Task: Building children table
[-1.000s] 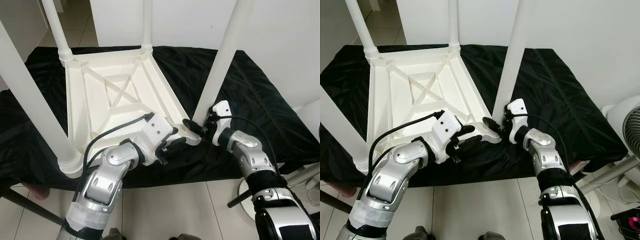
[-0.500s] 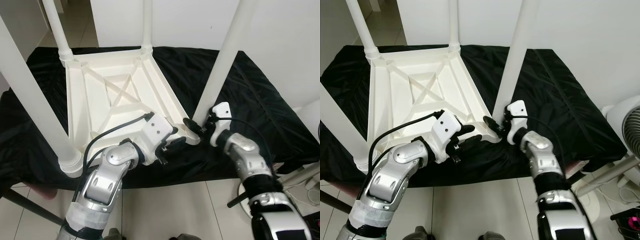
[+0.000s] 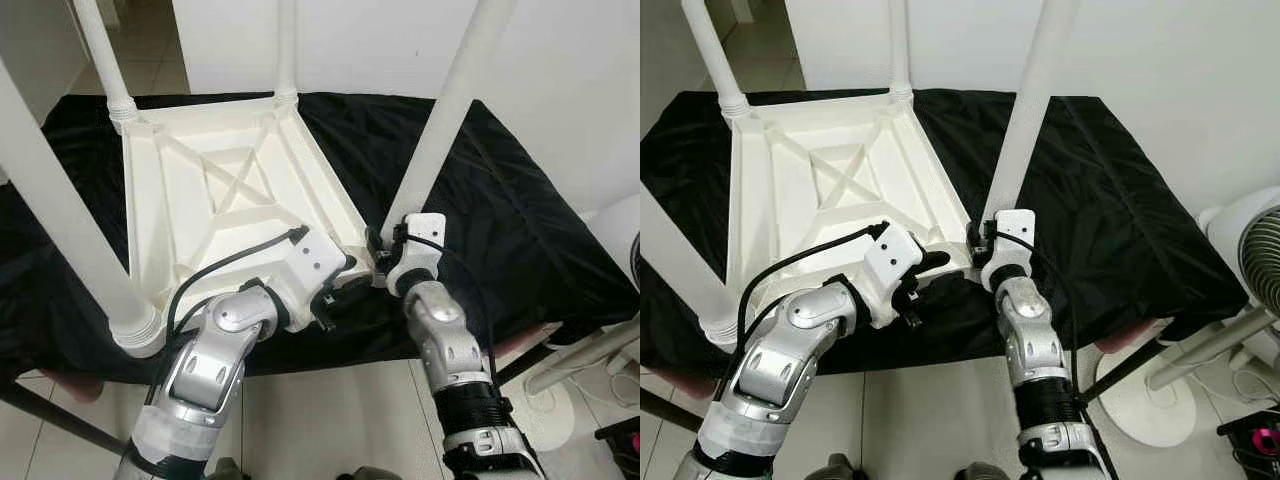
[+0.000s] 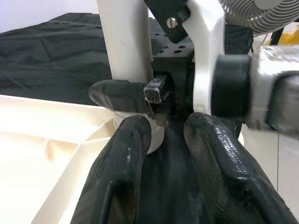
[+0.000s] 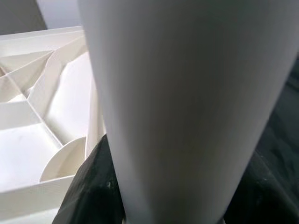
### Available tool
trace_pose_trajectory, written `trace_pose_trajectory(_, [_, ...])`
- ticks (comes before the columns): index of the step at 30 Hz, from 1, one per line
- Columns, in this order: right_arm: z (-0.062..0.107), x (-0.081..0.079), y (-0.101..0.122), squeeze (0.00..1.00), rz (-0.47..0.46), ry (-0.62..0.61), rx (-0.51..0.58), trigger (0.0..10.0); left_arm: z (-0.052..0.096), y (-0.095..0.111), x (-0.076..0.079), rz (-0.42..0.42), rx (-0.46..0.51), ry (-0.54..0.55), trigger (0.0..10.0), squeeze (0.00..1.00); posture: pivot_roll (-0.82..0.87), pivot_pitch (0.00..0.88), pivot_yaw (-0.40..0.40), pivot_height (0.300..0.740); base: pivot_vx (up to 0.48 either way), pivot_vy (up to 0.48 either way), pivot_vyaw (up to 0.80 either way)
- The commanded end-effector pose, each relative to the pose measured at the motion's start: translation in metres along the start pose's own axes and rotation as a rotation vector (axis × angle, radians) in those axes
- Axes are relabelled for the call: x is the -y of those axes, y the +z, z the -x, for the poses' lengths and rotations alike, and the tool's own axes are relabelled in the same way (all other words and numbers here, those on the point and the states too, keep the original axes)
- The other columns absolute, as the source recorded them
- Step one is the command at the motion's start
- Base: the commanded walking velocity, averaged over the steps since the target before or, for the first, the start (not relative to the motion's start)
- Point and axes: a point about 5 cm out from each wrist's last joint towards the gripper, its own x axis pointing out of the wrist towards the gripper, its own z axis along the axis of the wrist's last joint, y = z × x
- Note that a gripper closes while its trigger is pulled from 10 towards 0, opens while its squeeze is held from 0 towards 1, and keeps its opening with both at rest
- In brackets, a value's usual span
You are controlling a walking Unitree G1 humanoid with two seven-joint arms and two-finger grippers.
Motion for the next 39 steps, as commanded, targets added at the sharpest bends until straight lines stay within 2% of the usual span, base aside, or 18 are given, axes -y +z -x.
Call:
trace_pose_trajectory(1, [0.008, -0.02, -0.016, 0.0, -0.041, 0.041, -0.081, 10.0, 0.001, -0.003, -0.002, 0.005, -0.016, 0.085, 10.0, 0.0, -0.07, 0.021, -0.024, 0.74, 0.0, 0.0, 0.0])
trace_pose_trajectory(4, [0.009, -0.022, -0.014, 0.0, -0.05, 0.044, -0.078, 10.0, 0.0, -0.003, -0.002, 0.006, -0.016, 0.085, 10.0, 0.0, -0.07, 0.023, -0.022, 0.74, 0.0, 0.0, 0.0])
trace_pose_trajectory(5, [0.009, -0.02, -0.01, 0.77, -0.04, 0.047, -0.067, 10.0, 0.0, -0.003, -0.001, 0.004, -0.016, 0.08, 10.0, 0.0, -0.07, 0.021, -0.022, 0.74, 0.0, 0.0, 0.0])
trace_pose_trajectory(6, [0.009, -0.017, -0.006, 1.0, -0.043, 0.063, -0.059, 10.0, 0.0, -0.003, -0.001, 0.003, -0.016, 0.077, 10.0, 0.0, -0.08, 0.022, -0.021, 0.74, 0.0, 0.0, 0.0])
trace_pose_trajectory(13, [0.012, -0.005, 0.002, 1.0, -0.022, 0.11, -0.033, 10.0, 0.0, -0.003, -0.001, 0.006, -0.015, 0.078, 10.0, 0.0, -0.08, 0.025, -0.025, 0.74, 0.0, 0.0, 0.0])
trace_pose_trajectory(14, [0.014, 0.002, 0.002, 0.29, 0.02, 0.166, -0.023, 10.0, 0.0, -0.003, -0.001, 0.008, -0.015, 0.076, 10.0, 0.0, -0.08, 0.024, -0.025, 0.74, 0.0, 0.0, 0.0])
trace_pose_trajectory(15, [0.017, 0.009, 0.002, 0.0, 0.04, 0.21, -0.026, 10.0, 0.0, -0.003, 0.0, 0.009, -0.015, 0.076, 10.0, 0.0, -0.08, 0.024, -0.025, 0.74, 0.0, 0.0, 0.0])
trace_pose_trajectory(17, [0.018, 0.013, 0.001, 0.0, 0.051, 0.235, -0.029, 10.0, 0.001, -0.003, 0.0, 0.009, -0.015, 0.075, 10.0, 0.0, -0.08, 0.024, -0.025, 0.74, 0.0, 0.0, 0.0])
trace_pose_trajectory(18, [0.021, 0.022, 0.001, 0.0, 0.093, 0.289, -0.02, 10.0, 0.001, -0.003, 0.0, 0.009, -0.016, 0.074, 10.0, 0.0, -0.08, 0.023, -0.027, 0.74, 0.0, 0.0, 0.0])
trace_pose_trajectory(19, [0.021, 0.022, 0.001, 0.0, 0.093, 0.289, -0.02, 10.0, 0.001, -0.003, 0.0, 0.009, -0.016, 0.074, 10.0, 0.0, -0.08, 0.023, -0.027, 0.74, 0.0, 0.0, 0.0])
trace_pose_trajectory(20, [0.023, 0.038, 0.005, 0.0, 0.134, 0.351, -0.001, 10.0, 0.002, -0.003, 0.001, 0.014, -0.014, 0.058, 10.0, 0.0, -0.08, 0.022, -0.026, 0.74, 0.0, 0.0, 0.0])
trace_pose_trajectory(21, [0.023, 0.042, 0.006, 0.0, 0.143, 0.364, 0.004, 10.0, 0.002, -0.003, 0.001, 0.015, -0.014, 0.054, 10.0, 0.0, -0.08, 0.022, -0.026, 0.74, 0.0, 0.0, 0.0])
trace_pose_trajectory(28, [0.022, 0.049, 0.006, 0.0, 0.153, 0.413, -0.013, 10.0, 0.004, -0.004, 0.005, 0.01, -0.017, 0.005, 10.0, 0.0, -0.08, 0.02, -0.025, 0.74, 0.0, 0.0, 0.0])
trace_pose_trajectory(29, [0.016, 0.057, 0.008, 0.0, 0.179, 0.487, -0.024, 10.0, 0.007, -0.005, 0.009, 0.015, -0.025, -0.047, 10.0, 0.0, -0.08, 0.017, -0.016, 0.74, 0.0, 0.0, 0.0])
trace_pose_trajectory(31, [0.016, 0.057, 0.008, 0.0, 0.179, 0.487, -0.024, 10.0, 0.007, -0.005, 0.009, 0.015, -0.025, -0.047, 10.0, 0.0, -0.08, 0.017, -0.016, 0.74, 0.0, 0.0, 0.0])
trace_pose_trajectory(33, [0.007, 0.059, 0.009, 0.0, 0.175, 0.536, -0.034, 10.0, 0.008, -0.006, 0.012, 0.006, -0.031, -0.081, 10.0, 0.0, -0.08, 0.011, -0.014, 0.74, 0.0, 0.0, 0.0])
trace_pose_trajectory(38, [-0.001, 0.057, 0.01, 0.0, 0.174, 0.555, -0.036, 10.0, 0.007, -0.007, 0.013, 0.002, -0.034, -0.082, 10.0, 0.0, -0.08, 0.004, -0.013, 0.74, 0.0, 0.0, 0.0])
trace_pose_trajectory(39, [-0.005, 0.055, 0.01, 0.0, 0.175, 0.572, -0.039, 9.1, 0.006, -0.006, 0.013, -0.001, -0.033, -0.08, 10.0, 0.0, -0.08, 0.0, -0.013, 0.74, 0.0, 0.0, 0.0])
